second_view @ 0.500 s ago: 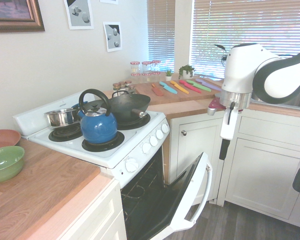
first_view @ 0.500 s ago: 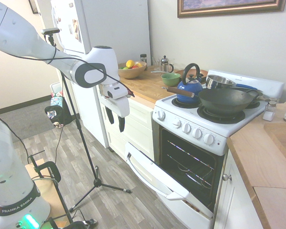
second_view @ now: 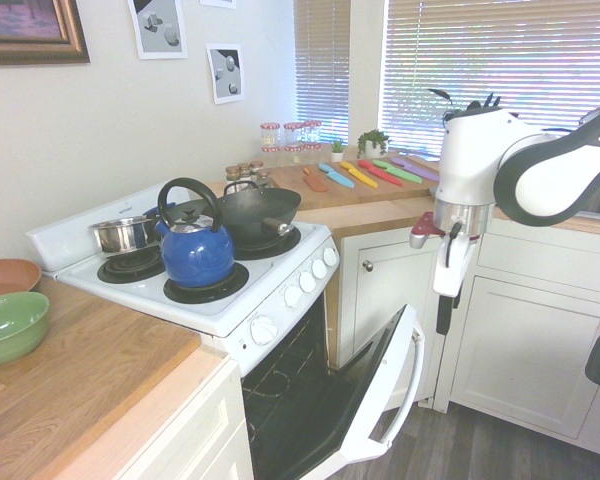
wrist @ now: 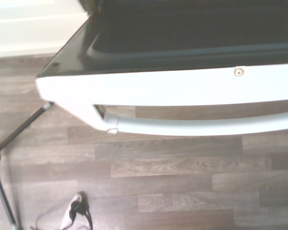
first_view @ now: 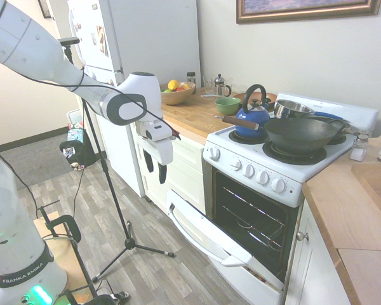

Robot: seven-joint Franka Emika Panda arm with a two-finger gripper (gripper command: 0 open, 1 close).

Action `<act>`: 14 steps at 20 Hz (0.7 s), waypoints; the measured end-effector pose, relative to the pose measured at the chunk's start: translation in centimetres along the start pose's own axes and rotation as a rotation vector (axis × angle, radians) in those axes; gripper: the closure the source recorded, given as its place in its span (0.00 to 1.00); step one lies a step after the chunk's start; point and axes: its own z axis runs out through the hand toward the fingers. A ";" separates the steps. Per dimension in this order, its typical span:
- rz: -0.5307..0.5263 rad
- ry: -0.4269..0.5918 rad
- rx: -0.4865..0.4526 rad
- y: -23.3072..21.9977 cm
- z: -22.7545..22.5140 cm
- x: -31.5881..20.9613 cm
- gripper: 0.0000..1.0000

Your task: Close the oven

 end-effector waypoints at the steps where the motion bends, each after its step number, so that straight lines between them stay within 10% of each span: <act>1: 0.004 -0.002 -0.001 -0.2 0.7 0.2 0.00; 14: -0.037 -0.021 -0.027 0.2 14.2 6.6 0.00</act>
